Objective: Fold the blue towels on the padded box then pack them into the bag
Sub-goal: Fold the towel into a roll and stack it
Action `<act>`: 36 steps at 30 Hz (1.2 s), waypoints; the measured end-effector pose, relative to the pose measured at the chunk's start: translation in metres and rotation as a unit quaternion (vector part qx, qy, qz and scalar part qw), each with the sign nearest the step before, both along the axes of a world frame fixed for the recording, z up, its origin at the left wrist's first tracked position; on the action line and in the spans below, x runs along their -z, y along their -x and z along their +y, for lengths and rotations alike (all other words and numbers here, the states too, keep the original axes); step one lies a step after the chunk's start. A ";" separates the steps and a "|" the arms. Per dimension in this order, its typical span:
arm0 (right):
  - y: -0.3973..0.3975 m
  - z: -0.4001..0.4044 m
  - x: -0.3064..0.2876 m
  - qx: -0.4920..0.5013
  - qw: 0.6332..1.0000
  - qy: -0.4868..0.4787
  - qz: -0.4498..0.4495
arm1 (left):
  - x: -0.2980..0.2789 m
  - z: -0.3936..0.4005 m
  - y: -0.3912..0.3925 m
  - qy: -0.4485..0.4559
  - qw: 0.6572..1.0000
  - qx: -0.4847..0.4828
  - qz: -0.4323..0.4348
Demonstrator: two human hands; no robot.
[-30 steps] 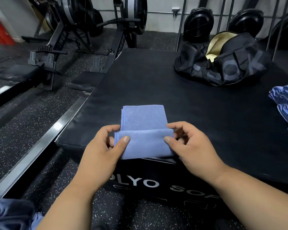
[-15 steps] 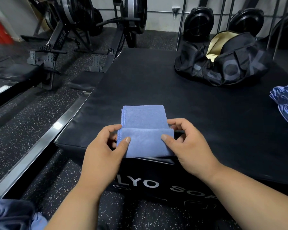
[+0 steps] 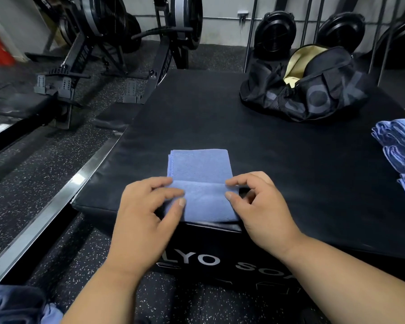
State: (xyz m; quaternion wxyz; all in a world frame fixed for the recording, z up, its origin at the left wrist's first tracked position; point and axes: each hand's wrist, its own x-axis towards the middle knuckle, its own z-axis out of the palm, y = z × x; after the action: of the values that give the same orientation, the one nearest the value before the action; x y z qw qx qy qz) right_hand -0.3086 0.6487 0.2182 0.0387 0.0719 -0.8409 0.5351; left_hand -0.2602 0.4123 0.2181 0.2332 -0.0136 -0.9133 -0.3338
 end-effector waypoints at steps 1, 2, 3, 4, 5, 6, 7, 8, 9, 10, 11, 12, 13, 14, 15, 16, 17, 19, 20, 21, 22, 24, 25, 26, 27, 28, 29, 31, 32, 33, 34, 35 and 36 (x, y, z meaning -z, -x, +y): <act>-0.002 0.000 0.000 0.000 1.000 0.007 0.014 | 0.002 -0.003 -0.002 0.011 0.999 0.027 -0.023; -0.004 0.000 0.000 0.001 0.999 0.001 0.044 | 0.003 -0.006 -0.003 0.017 0.998 0.046 -0.047; -0.007 0.002 0.000 -0.005 0.995 -0.031 0.097 | 0.005 -0.010 -0.004 0.022 0.996 0.056 -0.063; -0.010 0.004 0.001 -0.020 0.983 -0.087 0.162 | 0.006 -0.013 -0.004 0.027 0.995 0.062 -0.074; -0.012 0.006 0.005 -0.054 0.964 -0.145 0.217 | 0.006 -0.017 -0.005 0.029 0.994 0.066 -0.085; -0.012 0.009 0.009 -0.100 0.945 -0.192 0.244 | 0.006 -0.020 -0.005 0.028 0.992 0.071 -0.097; -0.012 0.011 0.012 -0.138 0.934 -0.230 0.238 | 0.006 -0.023 -0.004 0.026 0.991 0.077 -0.111; -0.010 0.013 0.015 -0.164 0.927 -0.258 0.219 | 0.006 -0.026 -0.004 0.023 0.988 0.082 -0.125; -0.009 0.014 0.016 -0.177 0.924 -0.275 0.196 | 0.006 -0.027 -0.004 0.024 0.987 0.086 -0.136; -0.007 0.015 0.017 -0.182 0.926 -0.283 0.173 | 0.007 -0.028 -0.003 0.027 0.985 0.087 -0.144; -0.006 0.016 0.016 -0.183 0.929 -0.285 0.151 | 0.008 -0.028 -0.003 0.029 0.985 0.087 -0.148; -0.005 0.016 0.014 -0.185 0.932 -0.284 0.129 | 0.008 -0.028 -0.002 0.030 0.984 0.087 -0.150; -0.003 0.017 0.012 -0.190 0.932 -0.287 0.108 | 0.008 -0.029 -0.001 0.028 0.984 0.087 -0.151; -0.001 0.017 0.010 -0.199 0.929 -0.297 0.093 | 0.008 -0.029 0.000 0.024 0.984 0.085 -0.154; 0.000 0.017 0.008 -0.208 0.924 -0.310 0.084 | 0.008 -0.030 0.000 0.020 0.984 0.082 -0.156; 0.001 0.017 0.007 -0.213 0.919 -0.321 0.080 | 0.009 -0.030 0.000 0.017 0.984 0.079 -0.158; 0.002 0.017 0.007 -0.215 0.917 -0.325 0.080 | 0.009 -0.030 0.000 0.016 0.985 0.078 -0.156; 0.003 0.017 0.006 -0.207 0.921 -0.318 0.087 | 0.010 -0.030 0.000 0.013 0.986 0.075 -0.148; 0.004 0.017 0.005 -0.201 0.926 -0.308 0.087 | 0.010 -0.030 0.000 0.013 0.987 0.073 -0.142; 0.005 0.017 0.004 -0.194 0.932 -0.294 0.085 | 0.010 -0.030 0.000 0.017 0.988 0.072 -0.134; 0.006 0.018 0.002 -0.184 0.939 -0.277 0.085 | 0.010 -0.029 -0.001 0.023 0.990 0.071 -0.123; 0.005 0.019 0.001 -0.163 0.952 -0.243 0.094 | 0.007 -0.028 -0.002 0.029 0.991 0.073 -0.105; 0.004 0.020 0.001 -0.154 0.957 -0.225 0.100 | 0.004 -0.026 -0.004 0.027 0.992 0.076 -0.099; 0.002 0.021 -0.001 -0.146 0.964 -0.202 0.096 | 0.000 -0.025 -0.006 0.016 0.992 0.079 -0.097; 0.000 0.021 -0.003 -0.136 0.973 -0.167 0.084 | -0.004 -0.024 -0.008 -0.008 0.991 0.083 -0.102; -0.002 0.022 -0.005 -0.124 0.983 -0.120 0.066 | -0.009 -0.023 -0.010 -0.044 0.989 0.084 -0.112; -0.004 0.022 -0.009 -0.110 0.990 -0.070 0.047 | -0.013 -0.021 -0.012 -0.087 0.985 0.084 -0.124; -0.006 0.019 -0.017 -0.086 0.996 0.024 0.014 | -0.020 -0.018 -0.014 -0.163 0.974 0.079 -0.136; -0.006 0.017 -0.018 -0.077 0.995 0.062 -0.003 | -0.021 -0.016 -0.013 -0.188 0.970 0.073 -0.135; -0.005 0.014 -0.018 -0.066 0.994 0.087 -0.021 | -0.021 -0.013 -0.012 -0.204 0.967 0.063 -0.137; -0.004 0.012 -0.018 -0.053 0.993 0.099 -0.037 | -0.020 -0.011 -0.009 -0.215 0.965 0.049 -0.141; -0.001 0.010 -0.016 -0.039 0.993 0.101 -0.049 | -0.019 -0.007 -0.007 -0.227 0.962 0.033 -0.146; 0.001 0.009 -0.014 -0.023 0.993 0.100 -0.056 | -0.017 -0.004 -0.004 -0.237 0.960 0.014 -0.148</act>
State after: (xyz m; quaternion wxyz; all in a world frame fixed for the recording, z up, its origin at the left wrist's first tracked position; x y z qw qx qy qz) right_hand -0.3098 0.6580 0.2319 -0.0139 0.0568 -0.7824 0.6201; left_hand -0.2558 0.4080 0.2347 0.0872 0.0789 -0.8322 -0.5419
